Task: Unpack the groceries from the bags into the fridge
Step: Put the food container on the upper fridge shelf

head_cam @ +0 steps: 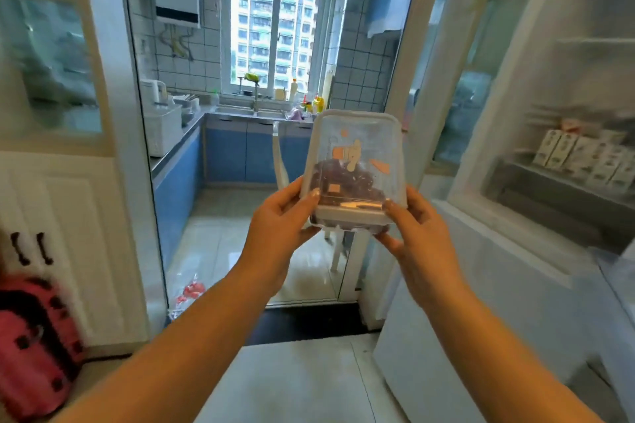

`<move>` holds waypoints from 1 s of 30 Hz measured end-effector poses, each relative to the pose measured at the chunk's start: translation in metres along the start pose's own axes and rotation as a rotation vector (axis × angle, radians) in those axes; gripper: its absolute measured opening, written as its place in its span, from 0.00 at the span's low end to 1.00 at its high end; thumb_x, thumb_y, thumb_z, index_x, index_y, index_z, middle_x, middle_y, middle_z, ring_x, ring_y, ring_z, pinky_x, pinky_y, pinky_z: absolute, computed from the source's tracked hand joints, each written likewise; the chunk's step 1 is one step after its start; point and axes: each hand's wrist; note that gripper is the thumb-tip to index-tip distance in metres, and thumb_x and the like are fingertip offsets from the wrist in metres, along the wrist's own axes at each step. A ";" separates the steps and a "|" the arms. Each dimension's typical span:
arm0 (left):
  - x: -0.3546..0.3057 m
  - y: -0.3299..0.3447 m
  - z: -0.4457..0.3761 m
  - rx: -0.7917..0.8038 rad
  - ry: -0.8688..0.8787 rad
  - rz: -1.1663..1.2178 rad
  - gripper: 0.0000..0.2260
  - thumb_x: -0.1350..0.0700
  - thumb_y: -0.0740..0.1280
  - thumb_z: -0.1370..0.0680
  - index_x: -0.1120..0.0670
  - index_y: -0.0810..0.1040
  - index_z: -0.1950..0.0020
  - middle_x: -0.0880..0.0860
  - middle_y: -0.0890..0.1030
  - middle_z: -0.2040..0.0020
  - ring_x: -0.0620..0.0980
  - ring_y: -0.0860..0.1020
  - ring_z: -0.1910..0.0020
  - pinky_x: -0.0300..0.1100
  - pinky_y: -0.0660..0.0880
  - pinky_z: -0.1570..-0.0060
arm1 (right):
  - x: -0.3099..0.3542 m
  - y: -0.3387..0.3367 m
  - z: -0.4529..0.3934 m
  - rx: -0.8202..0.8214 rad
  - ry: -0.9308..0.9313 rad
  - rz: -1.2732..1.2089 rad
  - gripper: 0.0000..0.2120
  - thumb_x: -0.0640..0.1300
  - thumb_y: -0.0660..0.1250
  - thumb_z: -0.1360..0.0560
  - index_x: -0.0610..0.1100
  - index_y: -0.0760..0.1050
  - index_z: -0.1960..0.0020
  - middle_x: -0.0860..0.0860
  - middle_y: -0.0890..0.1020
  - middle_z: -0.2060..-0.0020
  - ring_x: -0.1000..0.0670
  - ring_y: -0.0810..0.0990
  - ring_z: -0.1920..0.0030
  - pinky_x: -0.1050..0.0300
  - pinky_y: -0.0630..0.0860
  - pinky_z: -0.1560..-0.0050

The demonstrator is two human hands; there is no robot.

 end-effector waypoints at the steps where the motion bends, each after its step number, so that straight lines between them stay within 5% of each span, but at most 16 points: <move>1: 0.001 0.003 -0.026 0.040 0.000 0.009 0.15 0.53 0.65 0.24 0.49 0.77 0.37 0.51 0.82 0.45 0.49 0.81 0.46 0.49 0.79 0.47 | -0.002 0.001 -0.019 -0.031 -0.016 0.003 0.13 0.41 0.63 0.24 0.52 0.74 0.41 0.56 0.84 0.55 0.55 0.83 0.53 0.53 0.79 0.50; 14: 0.015 0.132 -0.271 0.531 -0.063 0.162 0.11 0.57 0.64 0.23 0.52 0.78 0.41 0.51 0.84 0.51 0.46 0.82 0.51 0.43 0.80 0.53 | 0.014 -0.056 -0.215 -0.397 -0.198 0.172 0.11 0.42 0.64 0.25 0.53 0.75 0.44 0.54 0.84 0.53 0.52 0.82 0.50 0.53 0.79 0.48; 21: 0.039 0.247 -0.350 0.680 -0.010 0.213 0.13 0.57 0.65 0.23 0.53 0.78 0.39 0.53 0.83 0.49 0.48 0.82 0.49 0.48 0.79 0.48 | 0.023 -0.144 -0.298 -0.450 -0.313 0.342 0.23 0.47 0.69 0.28 0.56 0.69 0.35 0.55 0.80 0.44 0.52 0.80 0.43 0.50 0.78 0.45; 25: 0.049 0.326 -0.393 0.735 0.049 0.221 0.12 0.55 0.65 0.23 0.50 0.78 0.40 0.49 0.84 0.50 0.46 0.81 0.50 0.48 0.79 0.47 | 0.033 -0.205 -0.349 -0.494 -0.392 0.451 0.33 0.50 0.73 0.33 0.56 0.64 0.30 0.58 0.77 0.40 0.56 0.78 0.42 0.58 0.79 0.49; 30: 0.049 0.431 -0.441 0.806 0.122 0.257 0.11 0.54 0.64 0.23 0.51 0.78 0.41 0.50 0.83 0.49 0.46 0.81 0.49 0.49 0.79 0.47 | 0.067 -0.283 -0.416 -0.570 -0.463 0.530 0.33 0.51 0.72 0.31 0.57 0.63 0.30 0.59 0.76 0.40 0.57 0.77 0.42 0.59 0.79 0.49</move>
Point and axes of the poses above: each hand's wrist, its own z-axis away from the middle knuckle, its own y-axis out of the palm, x = y × z
